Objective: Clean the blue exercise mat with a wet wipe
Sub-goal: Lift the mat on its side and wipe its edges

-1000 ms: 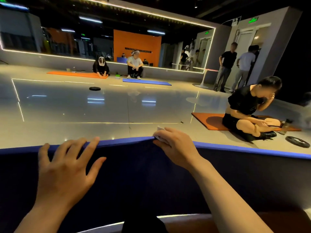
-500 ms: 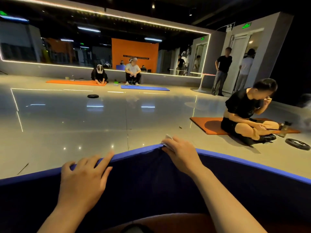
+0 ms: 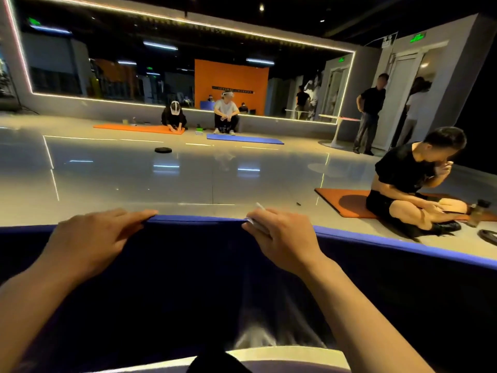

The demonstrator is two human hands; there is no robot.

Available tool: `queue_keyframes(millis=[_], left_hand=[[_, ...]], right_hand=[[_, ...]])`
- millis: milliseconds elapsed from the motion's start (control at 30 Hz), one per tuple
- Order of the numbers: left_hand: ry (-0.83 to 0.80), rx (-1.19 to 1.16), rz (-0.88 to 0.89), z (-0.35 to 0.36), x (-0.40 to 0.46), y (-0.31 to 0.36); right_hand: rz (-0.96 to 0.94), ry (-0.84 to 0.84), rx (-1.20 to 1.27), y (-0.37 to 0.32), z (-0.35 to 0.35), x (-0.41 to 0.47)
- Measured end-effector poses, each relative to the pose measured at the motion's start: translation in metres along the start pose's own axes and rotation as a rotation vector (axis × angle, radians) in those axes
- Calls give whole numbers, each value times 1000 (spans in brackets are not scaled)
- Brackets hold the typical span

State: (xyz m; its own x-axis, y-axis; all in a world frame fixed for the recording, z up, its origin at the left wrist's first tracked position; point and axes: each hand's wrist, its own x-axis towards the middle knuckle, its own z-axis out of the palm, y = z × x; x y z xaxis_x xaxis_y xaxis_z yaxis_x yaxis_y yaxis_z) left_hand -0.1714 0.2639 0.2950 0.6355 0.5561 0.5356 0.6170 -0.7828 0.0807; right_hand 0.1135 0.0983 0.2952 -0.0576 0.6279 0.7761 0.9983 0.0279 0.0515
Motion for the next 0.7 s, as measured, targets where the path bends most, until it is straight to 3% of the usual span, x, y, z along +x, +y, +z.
queue_keyframes(millis=[200,367,533,700], left_hand=[[138,78,67,25,-21,29],[197,131,120,53,-2,63],[241,73,129,35,-13,80],[223,109,92,43,-13,73]], right_hand=[[125,-208,37,26,20,-3],[265,-50,-76,55,30,-47],[313,-159,68,62,30,-39],[308,-64,35,56,34,-47]])
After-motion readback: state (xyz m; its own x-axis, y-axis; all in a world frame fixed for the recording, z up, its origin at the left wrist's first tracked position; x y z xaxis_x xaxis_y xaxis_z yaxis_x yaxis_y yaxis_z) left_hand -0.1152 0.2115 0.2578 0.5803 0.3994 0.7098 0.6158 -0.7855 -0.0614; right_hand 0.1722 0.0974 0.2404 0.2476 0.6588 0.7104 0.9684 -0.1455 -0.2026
